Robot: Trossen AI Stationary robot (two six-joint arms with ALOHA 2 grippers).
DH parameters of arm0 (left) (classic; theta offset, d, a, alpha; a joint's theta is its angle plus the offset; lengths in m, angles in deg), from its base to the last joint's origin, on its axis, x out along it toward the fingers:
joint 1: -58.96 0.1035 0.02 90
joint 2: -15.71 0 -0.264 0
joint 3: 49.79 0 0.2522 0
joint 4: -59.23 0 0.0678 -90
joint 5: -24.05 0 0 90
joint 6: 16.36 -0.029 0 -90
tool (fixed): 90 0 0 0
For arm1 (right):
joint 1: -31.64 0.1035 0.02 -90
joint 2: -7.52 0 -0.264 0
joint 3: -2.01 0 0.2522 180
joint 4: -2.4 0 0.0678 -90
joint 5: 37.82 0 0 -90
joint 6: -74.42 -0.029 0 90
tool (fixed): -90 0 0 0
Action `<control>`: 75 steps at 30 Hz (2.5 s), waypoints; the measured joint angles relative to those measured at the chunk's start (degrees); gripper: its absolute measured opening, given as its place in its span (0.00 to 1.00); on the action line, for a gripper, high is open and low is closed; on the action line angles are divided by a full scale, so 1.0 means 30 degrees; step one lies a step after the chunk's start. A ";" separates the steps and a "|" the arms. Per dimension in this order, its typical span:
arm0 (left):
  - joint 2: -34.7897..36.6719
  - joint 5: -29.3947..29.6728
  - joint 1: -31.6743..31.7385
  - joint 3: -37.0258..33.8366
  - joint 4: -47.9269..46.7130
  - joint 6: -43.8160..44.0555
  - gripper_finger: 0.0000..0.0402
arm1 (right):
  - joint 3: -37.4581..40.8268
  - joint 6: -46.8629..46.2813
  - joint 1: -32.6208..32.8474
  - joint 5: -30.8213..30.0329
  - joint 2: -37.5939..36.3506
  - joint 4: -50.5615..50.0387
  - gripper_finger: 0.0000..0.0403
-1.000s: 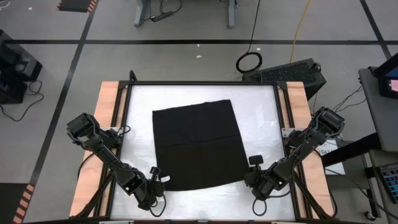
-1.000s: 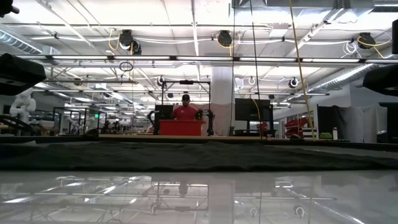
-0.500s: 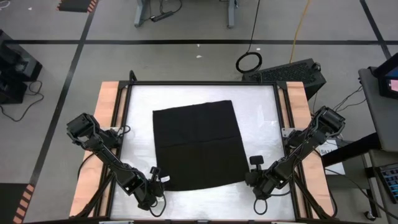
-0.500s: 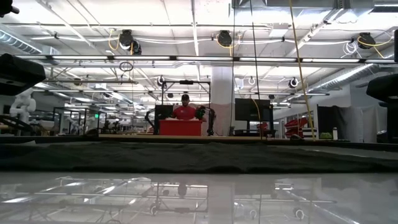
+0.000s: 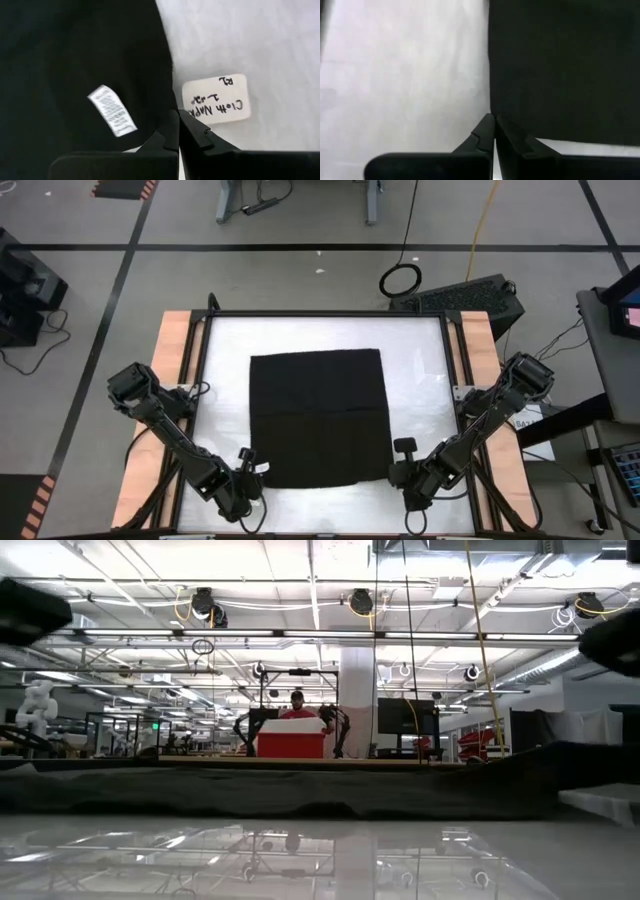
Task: Roll towel
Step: Roll the black towel
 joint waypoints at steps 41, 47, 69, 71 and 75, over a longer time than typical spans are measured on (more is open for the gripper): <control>0.0044 1.3445 0.6882 0.5210 -1.7659 0.3664 0.00 | -0.8727 -0.1046 -0.5307 -0.9068 -0.0040 -1.8270 0.00; 0.0044 1.2143 0.9366 0.5203 -1.7656 0.3482 0.00 | -0.8719 0.0326 -0.7991 -0.9002 -0.0044 -1.7998 0.00; 0.0044 1.0639 1.2992 0.3347 -1.3812 -0.0082 0.02 | -0.3767 0.5754 -1.4559 -0.5916 -0.0044 -1.0527 0.00; 0.0044 1.0296 1.3302 0.2559 -1.2816 -0.0578 0.02 | -0.3175 0.5947 -1.4855 -0.5902 -0.0044 -0.9808 0.00; 0.0044 1.0257 1.3832 0.1170 -1.1059 -0.1234 0.02 | -0.2234 0.6431 -1.5471 -0.5902 -0.0044 -0.8379 0.00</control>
